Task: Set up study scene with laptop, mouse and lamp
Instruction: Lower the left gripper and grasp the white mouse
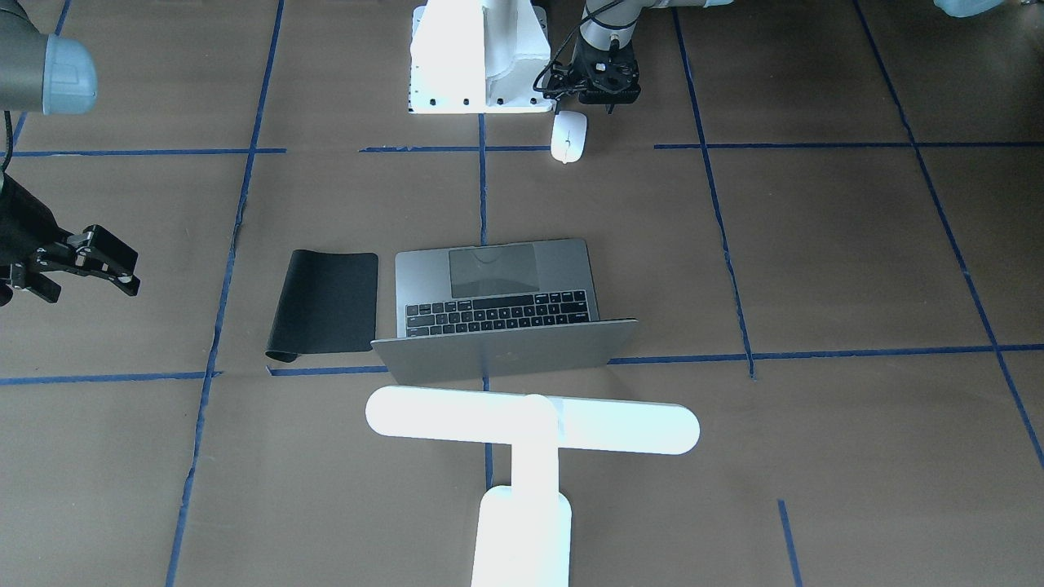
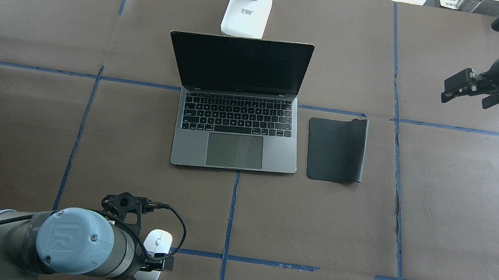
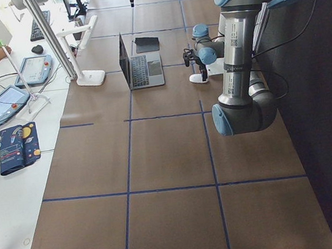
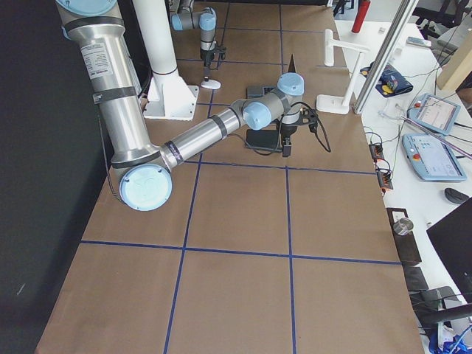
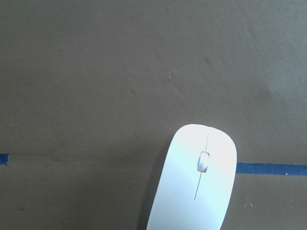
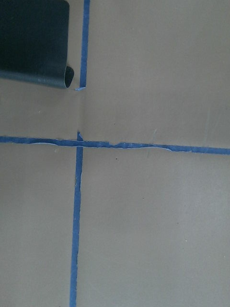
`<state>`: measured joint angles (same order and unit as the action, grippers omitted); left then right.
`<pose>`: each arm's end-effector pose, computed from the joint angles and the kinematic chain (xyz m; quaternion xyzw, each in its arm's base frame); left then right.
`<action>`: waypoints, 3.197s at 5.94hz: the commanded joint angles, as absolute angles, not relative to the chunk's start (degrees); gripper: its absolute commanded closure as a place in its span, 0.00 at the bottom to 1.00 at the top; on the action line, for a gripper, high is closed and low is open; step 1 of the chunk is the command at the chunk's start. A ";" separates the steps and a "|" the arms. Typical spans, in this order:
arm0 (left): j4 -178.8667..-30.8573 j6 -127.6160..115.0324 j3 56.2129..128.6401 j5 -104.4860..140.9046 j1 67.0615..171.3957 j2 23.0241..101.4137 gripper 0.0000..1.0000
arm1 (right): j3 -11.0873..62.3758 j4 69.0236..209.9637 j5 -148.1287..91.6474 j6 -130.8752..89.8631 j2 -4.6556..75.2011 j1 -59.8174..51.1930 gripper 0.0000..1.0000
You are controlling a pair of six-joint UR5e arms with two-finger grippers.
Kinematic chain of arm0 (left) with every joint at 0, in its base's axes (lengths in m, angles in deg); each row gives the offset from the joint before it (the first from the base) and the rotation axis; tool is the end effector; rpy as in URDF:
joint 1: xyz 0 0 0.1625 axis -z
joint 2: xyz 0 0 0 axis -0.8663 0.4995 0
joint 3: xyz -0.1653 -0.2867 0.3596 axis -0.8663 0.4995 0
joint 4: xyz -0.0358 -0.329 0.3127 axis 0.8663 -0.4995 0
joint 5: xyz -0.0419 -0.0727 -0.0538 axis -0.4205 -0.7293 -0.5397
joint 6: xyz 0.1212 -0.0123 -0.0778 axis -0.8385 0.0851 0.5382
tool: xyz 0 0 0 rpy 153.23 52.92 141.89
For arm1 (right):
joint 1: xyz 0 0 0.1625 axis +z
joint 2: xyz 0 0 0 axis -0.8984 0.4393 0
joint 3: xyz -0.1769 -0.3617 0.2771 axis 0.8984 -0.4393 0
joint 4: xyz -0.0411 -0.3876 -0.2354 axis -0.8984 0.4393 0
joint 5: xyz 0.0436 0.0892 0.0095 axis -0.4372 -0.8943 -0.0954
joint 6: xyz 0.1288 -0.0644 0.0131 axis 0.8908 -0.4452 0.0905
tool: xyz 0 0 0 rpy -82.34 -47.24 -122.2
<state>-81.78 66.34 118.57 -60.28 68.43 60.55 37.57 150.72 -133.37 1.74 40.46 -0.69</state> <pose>0.6081 -0.1991 0.3399 -0.0401 0.4128 -0.0100 0.9099 -0.2528 -0.5993 0.4619 0.0481 -0.4046 0.0057 0.9132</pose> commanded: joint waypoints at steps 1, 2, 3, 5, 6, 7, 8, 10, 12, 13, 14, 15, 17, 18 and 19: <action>-81.83 66.34 115.64 -60.19 68.29 63.10 0.00 | 37.68 150.90 -133.28 1.58 40.52 -0.40 0.00; -81.75 66.34 115.19 -60.19 68.29 63.28 0.00 | 37.68 150.90 -133.28 1.58 40.61 -0.49 0.00; -81.66 66.34 114.75 -60.10 68.29 63.28 0.00 | 37.59 150.81 -133.19 1.58 40.70 -0.49 0.00; -81.57 66.25 114.40 -60.10 68.56 63.28 0.00 | 37.59 150.81 -133.19 1.58 40.70 -0.49 0.00; -81.57 66.25 114.14 -60.10 68.91 63.37 0.00 | 37.68 150.81 -133.19 1.58 40.70 -0.49 0.00; -81.57 66.25 113.96 -60.10 69.26 63.37 0.00 | 37.68 150.81 -133.19 1.58 40.79 -0.49 0.00; -81.66 66.25 113.96 -60.10 69.70 63.45 0.00 | 37.77 150.81 -133.19 1.58 40.87 -0.49 0.00; -81.66 66.25 113.26 -60.10 70.05 63.45 0.00 | 37.77 150.81 -133.10 1.58 41.05 -0.49 0.00; -82.36 66.34 112.64 -60.10 70.05 63.80 0.12 | 37.77 150.81 -133.10 1.58 41.05 -0.49 0.00; -83.23 66.34 112.73 -59.93 70.23 63.81 0.44 | 37.77 150.81 -133.10 1.58 41.05 -0.49 0.00; -83.50 66.34 112.64 -59.40 70.23 63.81 0.62 | 37.77 150.81 -133.10 1.58 41.05 -0.49 0.00; -83.50 66.34 112.64 -59.49 70.23 63.89 0.74 | 37.77 150.81 -133.10 1.58 41.05 -0.49 0.00; -83.42 66.25 113.69 -59.57 71.88 63.89 0.88 | 37.77 150.81 -133.10 1.58 40.96 -0.40 0.00; -82.89 66.25 113.95 -60.18 75.38 66.33 0.92 | 37.77 150.81 -133.10 1.58 40.96 -0.22 0.00; -82.72 62.95 113.70 -61.58 78.11 69.40 0.92 | 37.94 150.81 -133.10 1.58 41.14 0.04 0.00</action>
